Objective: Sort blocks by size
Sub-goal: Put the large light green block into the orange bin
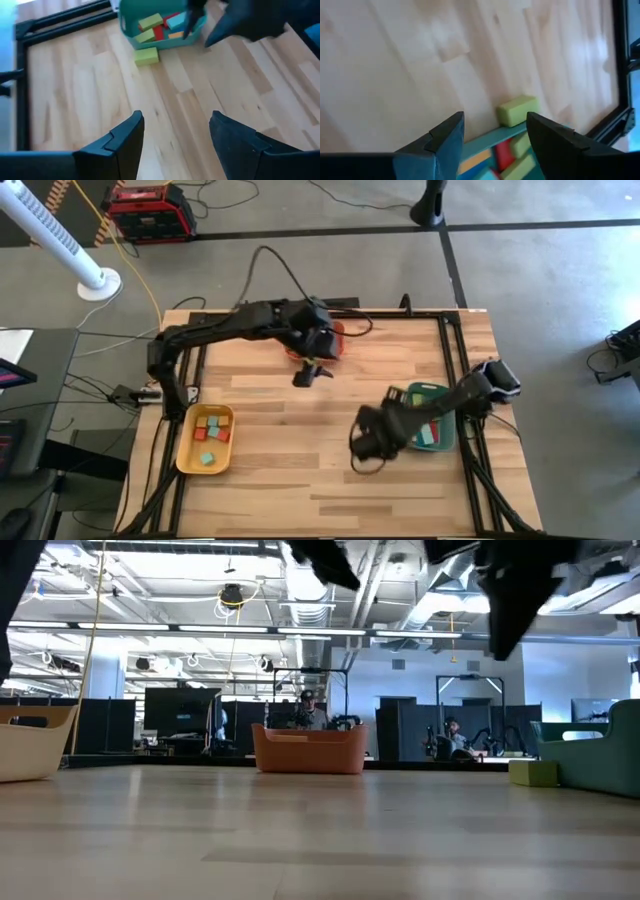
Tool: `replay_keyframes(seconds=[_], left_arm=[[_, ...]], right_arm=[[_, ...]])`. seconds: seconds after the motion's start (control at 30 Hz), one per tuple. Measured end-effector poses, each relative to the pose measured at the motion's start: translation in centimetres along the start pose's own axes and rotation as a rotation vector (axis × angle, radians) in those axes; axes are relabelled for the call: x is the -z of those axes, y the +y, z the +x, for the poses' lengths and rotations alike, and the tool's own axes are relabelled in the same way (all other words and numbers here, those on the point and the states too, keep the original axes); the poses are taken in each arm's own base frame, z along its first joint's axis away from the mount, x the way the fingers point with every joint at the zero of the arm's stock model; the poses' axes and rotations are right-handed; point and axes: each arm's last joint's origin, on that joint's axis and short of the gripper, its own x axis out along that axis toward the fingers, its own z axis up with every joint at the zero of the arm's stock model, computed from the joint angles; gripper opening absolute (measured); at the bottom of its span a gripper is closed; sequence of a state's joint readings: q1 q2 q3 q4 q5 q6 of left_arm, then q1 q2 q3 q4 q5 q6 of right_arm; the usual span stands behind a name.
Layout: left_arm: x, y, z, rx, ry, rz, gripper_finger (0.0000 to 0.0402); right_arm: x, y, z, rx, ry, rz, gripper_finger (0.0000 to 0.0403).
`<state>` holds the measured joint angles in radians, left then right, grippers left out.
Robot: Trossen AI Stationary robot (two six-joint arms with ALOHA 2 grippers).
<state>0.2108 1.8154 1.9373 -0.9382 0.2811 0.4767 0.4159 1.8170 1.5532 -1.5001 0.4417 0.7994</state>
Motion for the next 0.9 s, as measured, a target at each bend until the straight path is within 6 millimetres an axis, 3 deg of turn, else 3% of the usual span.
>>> replay_keyframes(seconds=[0.23, 0.5, 0.67, 0.9], left_arm=[[0.5, -2.0, -4.0, -0.006, 0.053, -0.043, 0.0215], [3.6, -5.5, -3.0, 0.076, 0.133, -0.047, 0.0215], [6.7, -7.4, -1.4, 0.096, 0.138, -0.056, 0.0215], [11.3, -9.3, 0.0, 0.114, 0.175, -0.096, 0.0215]], right_arm=[[-3.0, -6.8, 1.6, -0.052, 0.094, 0.085, 0.0249], [-4.1, -14.1, 6.0, -0.116, 0.268, 0.285, 0.0249], [-3.7, -16.4, 9.6, -0.179, 0.370, 0.402, 0.0249], [-2.1, -17.5, 15.0, -0.291, 0.464, 0.561, 0.0249]])
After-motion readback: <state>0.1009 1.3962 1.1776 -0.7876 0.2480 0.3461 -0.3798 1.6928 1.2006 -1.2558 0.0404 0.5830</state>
